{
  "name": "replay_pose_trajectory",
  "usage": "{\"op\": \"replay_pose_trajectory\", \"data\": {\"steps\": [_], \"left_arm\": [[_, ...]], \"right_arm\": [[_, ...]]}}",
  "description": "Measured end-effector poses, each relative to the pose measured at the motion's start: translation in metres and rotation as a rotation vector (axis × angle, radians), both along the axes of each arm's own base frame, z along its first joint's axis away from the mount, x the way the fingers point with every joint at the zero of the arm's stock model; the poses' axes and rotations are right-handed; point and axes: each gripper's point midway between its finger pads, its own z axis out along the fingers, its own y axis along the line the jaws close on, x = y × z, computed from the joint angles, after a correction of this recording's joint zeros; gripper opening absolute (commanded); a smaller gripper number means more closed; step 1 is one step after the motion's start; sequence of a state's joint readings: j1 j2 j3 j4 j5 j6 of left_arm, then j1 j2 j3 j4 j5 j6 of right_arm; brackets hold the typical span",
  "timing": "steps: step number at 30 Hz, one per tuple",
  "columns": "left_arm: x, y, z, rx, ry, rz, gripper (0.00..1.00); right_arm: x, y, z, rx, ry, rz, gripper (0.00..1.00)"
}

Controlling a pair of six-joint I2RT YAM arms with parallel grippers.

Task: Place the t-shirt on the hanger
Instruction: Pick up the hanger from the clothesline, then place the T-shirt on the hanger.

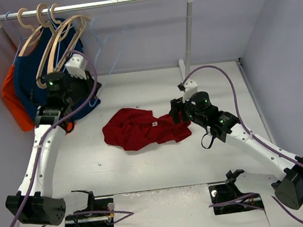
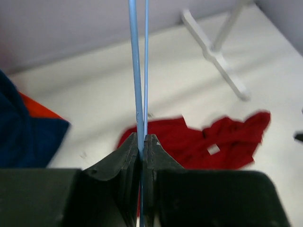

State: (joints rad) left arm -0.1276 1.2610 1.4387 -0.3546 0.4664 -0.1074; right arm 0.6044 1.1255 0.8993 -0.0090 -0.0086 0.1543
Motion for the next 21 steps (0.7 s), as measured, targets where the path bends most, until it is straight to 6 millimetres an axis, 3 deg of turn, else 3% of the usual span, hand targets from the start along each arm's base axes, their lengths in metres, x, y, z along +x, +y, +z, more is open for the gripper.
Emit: {"op": "replay_pose_trajectory", "data": {"steps": [5, 8, 13, 18, 21], "left_arm": [[-0.052, -0.044, -0.067, 0.073, 0.149, -0.092, 0.0], [-0.082, -0.056, -0.096, 0.132, 0.221, -0.124, 0.0], [-0.121, -0.052, -0.115, 0.192, 0.275, -0.13, 0.0], [-0.157, -0.043, -0.133, 0.202, 0.328, -0.14, 0.0], [-0.172, -0.032, -0.138, 0.214, 0.358, -0.125, 0.0]], "right_arm": [[0.0, -0.004, -0.003, -0.015, 0.008, -0.019, 0.62], [0.0, -0.007, -0.005, -0.027, 0.013, -0.035, 0.61], [-0.005, -0.008, -0.018, -0.066, 0.041, -0.061, 0.56], [-0.018, -0.004, -0.045, -0.101, 0.099, -0.065, 0.46], [-0.024, 0.001, -0.057, -0.11, 0.128, -0.059, 0.47]]}}
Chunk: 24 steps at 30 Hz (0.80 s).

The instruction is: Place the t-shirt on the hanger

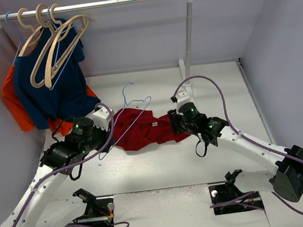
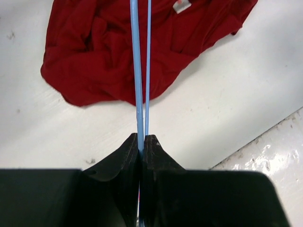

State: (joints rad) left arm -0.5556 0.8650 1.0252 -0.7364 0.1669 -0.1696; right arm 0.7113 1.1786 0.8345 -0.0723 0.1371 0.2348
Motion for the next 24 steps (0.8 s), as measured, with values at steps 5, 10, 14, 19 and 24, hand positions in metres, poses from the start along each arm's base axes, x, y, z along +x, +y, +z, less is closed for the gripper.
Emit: {"op": "replay_pose_trajectory", "data": {"steps": [5, 10, 14, 19, 24], "left_arm": [[-0.017, 0.011, -0.003, 0.018, 0.028, 0.004, 0.0], [-0.029, 0.012, -0.009, 0.026, 0.072, -0.027, 0.0], [-0.037, 0.01, -0.012, 0.021, 0.1, -0.055, 0.0], [-0.044, 0.009, -0.013, 0.014, 0.12, -0.078, 0.0], [-0.054, 0.012, -0.008, 0.005, 0.116, -0.097, 0.0]], "right_arm": [[0.0, 0.006, -0.017, -0.027, 0.037, -0.001, 0.57], [0.007, 0.009, -0.035, -0.054, 0.057, -0.024, 0.6], [0.015, 0.011, -0.051, -0.078, 0.071, -0.036, 0.55], [0.025, 0.009, -0.064, -0.091, 0.08, -0.056, 0.28], [0.044, -0.008, -0.06, -0.075, 0.061, -0.104, 0.04]]}}
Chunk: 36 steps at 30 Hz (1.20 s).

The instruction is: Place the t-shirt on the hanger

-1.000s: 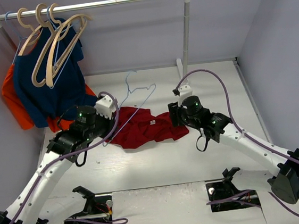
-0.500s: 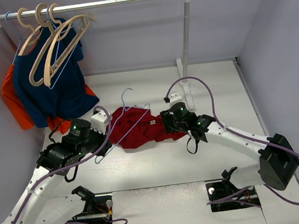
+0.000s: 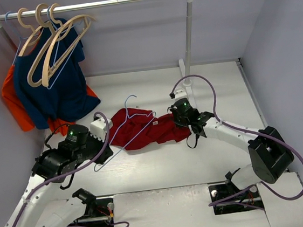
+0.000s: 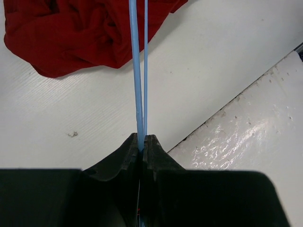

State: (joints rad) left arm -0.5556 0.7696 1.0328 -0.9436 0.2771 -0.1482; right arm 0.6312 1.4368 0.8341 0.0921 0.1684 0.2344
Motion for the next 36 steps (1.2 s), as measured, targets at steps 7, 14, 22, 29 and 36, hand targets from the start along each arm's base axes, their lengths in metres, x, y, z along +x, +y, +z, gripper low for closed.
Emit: {"op": "replay_pose_trajectory", "data": {"steps": [7, 14, 22, 29, 36], "left_arm": [[-0.011, -0.007, 0.013, -0.058, -0.022, -0.065, 0.0], [-0.016, -0.015, 0.012, -0.08, 0.003, -0.116, 0.0], [-0.005, -0.022, 0.003, -0.066, 0.025, -0.12, 0.0], [0.015, -0.034, -0.006, -0.068, 0.019, -0.12, 0.0], [0.029, -0.055, -0.013, -0.126, 0.002, -0.165, 0.0]], "right_arm": [[0.011, -0.004, 0.003, 0.008, -0.006, 0.006, 0.0], [0.012, 0.003, 0.002, 0.016, 0.004, 0.035, 0.0], [0.016, 0.009, 0.013, 0.026, -0.008, 0.062, 0.0], [0.015, 0.014, 0.028, 0.042, -0.015, 0.092, 0.0], [0.013, 0.027, 0.058, 0.061, -0.04, 0.164, 0.0]]}}
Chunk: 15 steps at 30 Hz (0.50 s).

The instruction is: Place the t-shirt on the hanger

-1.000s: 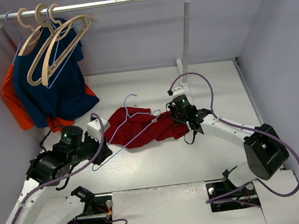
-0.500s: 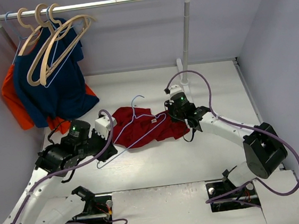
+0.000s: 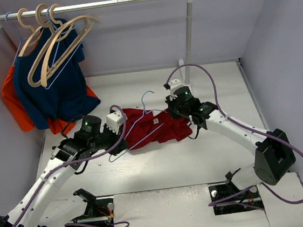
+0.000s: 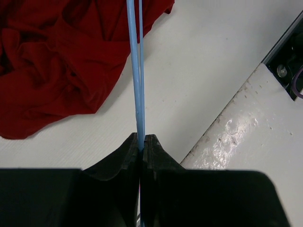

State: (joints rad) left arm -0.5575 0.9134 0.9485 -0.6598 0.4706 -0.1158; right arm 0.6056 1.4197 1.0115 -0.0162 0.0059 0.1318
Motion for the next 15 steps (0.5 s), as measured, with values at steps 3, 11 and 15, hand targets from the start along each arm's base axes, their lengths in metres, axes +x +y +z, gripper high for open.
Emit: {"op": "replay_pose_trajectory", "data": {"steps": [3, 11, 15], "left_arm": [[0.004, -0.01, -0.005, -0.03, -0.019, -0.018, 0.0], [0.021, -0.036, 0.014, -0.179, -0.139, -0.017, 0.0], [0.032, -0.044, 0.038, -0.284, -0.241, -0.001, 0.0]], "right_arm": [[-0.004, 0.013, 0.02, -0.004, -0.02, 0.053, 0.0], [-0.025, 0.042, 0.086, -0.005, -0.123, 0.197, 0.0], [-0.025, 0.043, 0.13, 0.018, -0.205, 0.217, 0.0]]}}
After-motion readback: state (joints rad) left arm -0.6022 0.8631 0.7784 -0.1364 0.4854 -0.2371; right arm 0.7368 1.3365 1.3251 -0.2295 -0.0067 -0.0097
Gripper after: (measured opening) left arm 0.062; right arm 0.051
